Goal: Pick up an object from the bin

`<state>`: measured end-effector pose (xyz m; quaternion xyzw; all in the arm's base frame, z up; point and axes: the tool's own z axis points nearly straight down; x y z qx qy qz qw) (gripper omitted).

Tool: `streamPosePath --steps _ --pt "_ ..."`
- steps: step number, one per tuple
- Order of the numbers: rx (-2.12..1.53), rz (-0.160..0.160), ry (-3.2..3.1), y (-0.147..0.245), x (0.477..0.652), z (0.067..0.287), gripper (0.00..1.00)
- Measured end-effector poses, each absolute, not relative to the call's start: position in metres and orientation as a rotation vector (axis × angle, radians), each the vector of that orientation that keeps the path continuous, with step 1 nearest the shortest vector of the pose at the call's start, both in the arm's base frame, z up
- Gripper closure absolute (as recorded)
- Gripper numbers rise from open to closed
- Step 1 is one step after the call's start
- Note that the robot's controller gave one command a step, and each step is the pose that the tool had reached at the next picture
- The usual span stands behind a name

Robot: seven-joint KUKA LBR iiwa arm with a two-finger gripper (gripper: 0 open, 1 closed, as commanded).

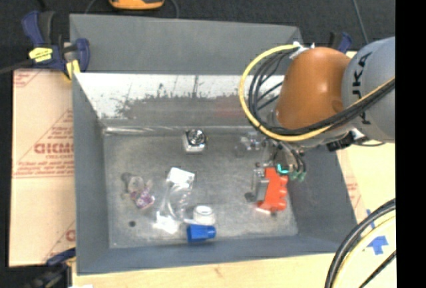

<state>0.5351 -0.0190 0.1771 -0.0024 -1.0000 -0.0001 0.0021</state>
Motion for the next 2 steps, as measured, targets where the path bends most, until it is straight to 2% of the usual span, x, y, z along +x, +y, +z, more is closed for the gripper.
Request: streamPosePath --steps 1,2 --pt "0.486 0.004 -3.102 -0.081 0.514 0.139 0.00" --pt "1.293 0.004 -2.868 -0.114 0.561 0.076 0.00"
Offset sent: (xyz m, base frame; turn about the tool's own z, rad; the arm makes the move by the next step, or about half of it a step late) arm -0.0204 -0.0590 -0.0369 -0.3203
